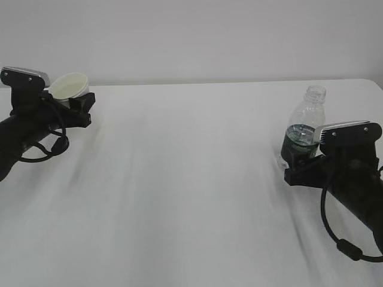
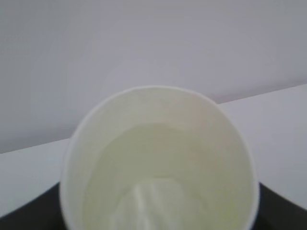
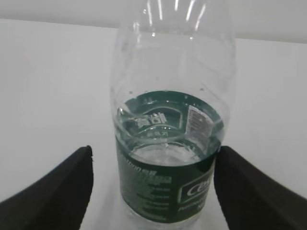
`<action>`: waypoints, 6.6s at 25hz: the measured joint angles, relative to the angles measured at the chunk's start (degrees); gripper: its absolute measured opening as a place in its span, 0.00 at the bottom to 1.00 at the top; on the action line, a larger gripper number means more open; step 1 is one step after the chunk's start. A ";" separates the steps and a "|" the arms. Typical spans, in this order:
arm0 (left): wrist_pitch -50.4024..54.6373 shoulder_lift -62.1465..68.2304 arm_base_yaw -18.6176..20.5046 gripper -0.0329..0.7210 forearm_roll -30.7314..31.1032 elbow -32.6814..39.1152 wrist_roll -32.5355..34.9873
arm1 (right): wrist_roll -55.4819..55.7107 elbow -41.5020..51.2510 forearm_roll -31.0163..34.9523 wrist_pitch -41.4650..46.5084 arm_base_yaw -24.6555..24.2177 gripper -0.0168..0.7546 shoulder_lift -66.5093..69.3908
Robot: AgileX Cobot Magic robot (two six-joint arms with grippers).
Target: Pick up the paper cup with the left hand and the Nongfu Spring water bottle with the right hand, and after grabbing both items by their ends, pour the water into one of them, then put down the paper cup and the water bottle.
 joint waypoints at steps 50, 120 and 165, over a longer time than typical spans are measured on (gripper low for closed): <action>-3.46 6.54 0.49 0.72 -12.74 0.22 7.20 | 0.46 0.00 0.00 0.00 0.00 0.79 0.00; -5.16 -13.16 0.49 0.83 -12.37 25.36 7.20 | 1.53 5.07 -0.27 0.00 0.00 0.79 -7.62; 20.07 -56.06 0.49 0.82 -11.67 27.26 7.20 | -8.27 8.49 6.09 31.29 0.00 0.79 -46.24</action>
